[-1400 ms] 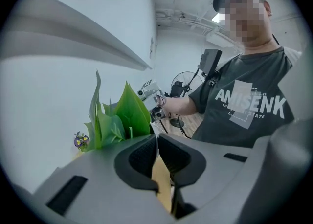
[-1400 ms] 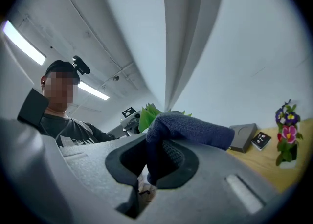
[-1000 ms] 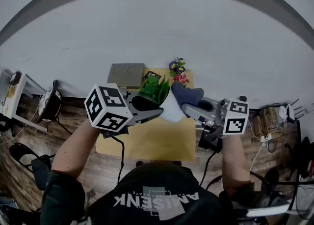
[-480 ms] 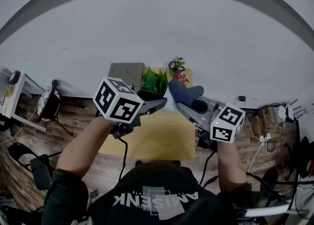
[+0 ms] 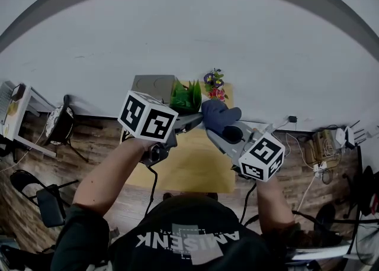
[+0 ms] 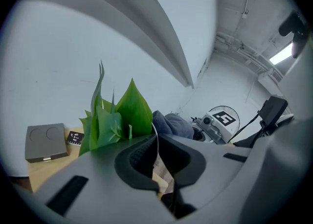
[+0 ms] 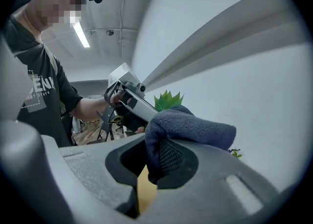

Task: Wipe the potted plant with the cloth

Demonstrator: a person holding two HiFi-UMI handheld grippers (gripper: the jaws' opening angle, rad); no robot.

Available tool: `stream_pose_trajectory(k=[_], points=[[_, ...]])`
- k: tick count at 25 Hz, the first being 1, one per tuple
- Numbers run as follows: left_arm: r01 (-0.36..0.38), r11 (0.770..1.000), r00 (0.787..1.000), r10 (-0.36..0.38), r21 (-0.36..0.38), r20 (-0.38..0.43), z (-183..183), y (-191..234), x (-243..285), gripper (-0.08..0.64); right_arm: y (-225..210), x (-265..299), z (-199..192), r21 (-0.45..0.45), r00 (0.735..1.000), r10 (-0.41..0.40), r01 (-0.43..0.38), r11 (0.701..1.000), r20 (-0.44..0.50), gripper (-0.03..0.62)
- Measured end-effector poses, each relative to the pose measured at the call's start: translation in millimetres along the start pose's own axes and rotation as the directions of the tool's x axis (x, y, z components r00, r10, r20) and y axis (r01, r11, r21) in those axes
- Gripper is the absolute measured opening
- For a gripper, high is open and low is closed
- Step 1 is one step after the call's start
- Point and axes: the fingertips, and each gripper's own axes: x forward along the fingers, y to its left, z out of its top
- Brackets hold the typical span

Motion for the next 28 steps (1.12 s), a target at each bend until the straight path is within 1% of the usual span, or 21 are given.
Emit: stream_pose_trajectory(k=[4, 8, 11, 14, 18, 21, 25, 28], points=[[-0.013, 1.000, 1.000, 0.013, -0.026, 0.012, -1.7, 2.8, -0.1, 0.011, 4.5, 2.2, -7.8, 0.002, 1.000, -0.013, 0.013, 1.000, -0.020, 0.028], [-0.031, 0.999, 0.999, 0.032, -0.031, 0.027, -0.7, 3.6, -2.3, 0.011, 12.2, 5.4, -14.7, -0.003, 0.999, -0.013, 0.013, 1.000, -0.038, 0.028], [-0.035, 0.998, 0.999, 0.036, -0.046, 0.031, -1.0, 3.8, -3.5, 0.009, 18.0, 10.3, -21.1, -0.006, 0.998, -0.005, 0.004, 1.000, -0.062, 0.028], [-0.022, 0.997, 0.999, 0.024, -0.078, 0.030, -5.4, 1.5, -3.5, 0.009, 25.7, 18.0, -27.5, -0.019, 0.995, 0.014, -0.016, 1.000, -0.094, 0.028], [-0.046, 0.998, 0.998, 0.049, -0.052, 0.047, -2.1, 4.5, -8.8, 0.009, 34.2, 28.5, -36.6, -0.015, 0.992, 0.044, -0.046, 0.999, -0.122, 0.028], [-0.053, 0.997, 0.997, 0.056, -0.057, 0.061, -0.6, 4.1, -11.7, 0.009, 37.5, 32.9, -45.4, -0.006, 0.988, 0.061, -0.063, 0.998, -0.144, 0.028], [-0.050, 0.997, 0.996, 0.054, -0.053, 0.072, -1.1, -0.7, -16.2, 0.009, 41.9, 39.2, -54.4, 0.017, 0.983, 0.085, -0.084, 0.996, -0.161, 0.028], [-0.031, 0.998, 0.995, 0.035, -0.050, 0.088, 0.4, -6.4, -22.5, 0.009, 40.8, 42.6, -63.6, 0.035, 0.979, 0.088, -0.083, 0.996, -0.183, 0.028]])
